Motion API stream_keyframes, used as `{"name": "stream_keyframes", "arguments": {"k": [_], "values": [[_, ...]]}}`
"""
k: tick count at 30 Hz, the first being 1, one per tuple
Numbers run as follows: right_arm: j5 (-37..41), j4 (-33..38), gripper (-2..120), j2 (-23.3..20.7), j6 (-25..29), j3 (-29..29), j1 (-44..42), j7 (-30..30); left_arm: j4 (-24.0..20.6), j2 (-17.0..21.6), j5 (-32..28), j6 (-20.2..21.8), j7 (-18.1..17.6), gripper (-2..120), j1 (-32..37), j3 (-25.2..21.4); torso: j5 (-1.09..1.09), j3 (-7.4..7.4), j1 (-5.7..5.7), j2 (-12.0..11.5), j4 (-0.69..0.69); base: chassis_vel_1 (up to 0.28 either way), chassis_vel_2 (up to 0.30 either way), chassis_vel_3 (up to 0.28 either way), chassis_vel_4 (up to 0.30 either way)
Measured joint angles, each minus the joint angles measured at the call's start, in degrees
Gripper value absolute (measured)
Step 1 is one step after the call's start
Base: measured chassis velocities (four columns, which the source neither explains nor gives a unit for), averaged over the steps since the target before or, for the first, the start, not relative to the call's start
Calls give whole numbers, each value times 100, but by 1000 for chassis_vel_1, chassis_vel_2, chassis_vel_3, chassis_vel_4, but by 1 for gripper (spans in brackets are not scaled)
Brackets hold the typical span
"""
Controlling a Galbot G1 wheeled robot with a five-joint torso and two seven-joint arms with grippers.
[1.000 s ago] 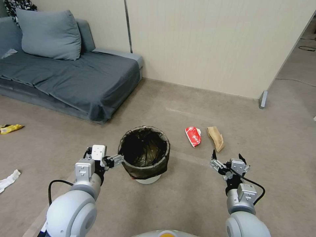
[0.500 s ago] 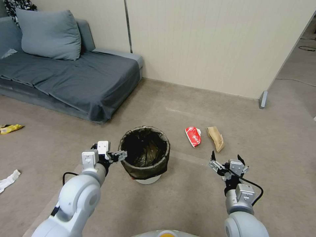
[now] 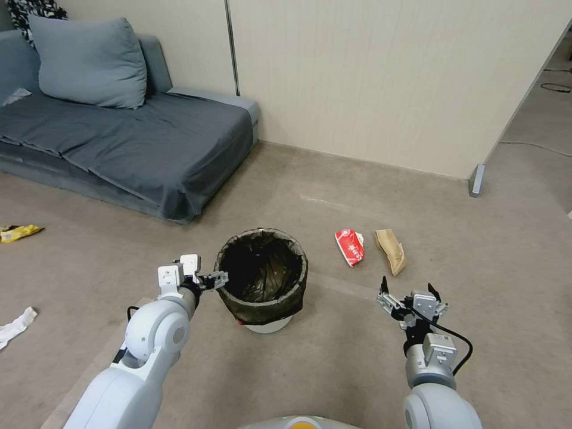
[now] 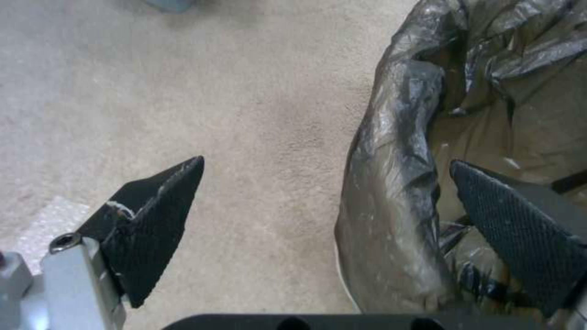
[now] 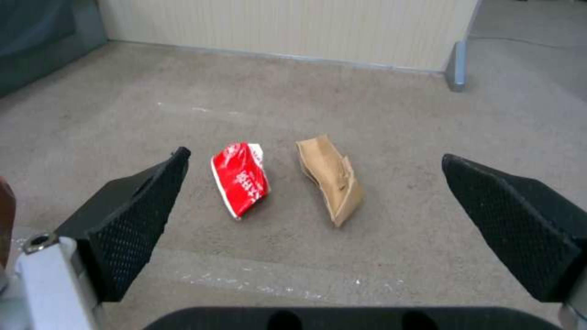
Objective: Pick up the trash bin, then pick up the garbage from the floor and place it into the trash bin.
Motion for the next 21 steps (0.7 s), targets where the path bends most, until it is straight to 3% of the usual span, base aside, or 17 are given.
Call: {"name": "stream_keyframes", "arguments": {"k": [21], "values": [[-30,-48,100,-2,16,-16,20,101,552,-312,-401,-26,-237,100,-134,418,7,-2,-1,1,2,0,0,0,0]]}}
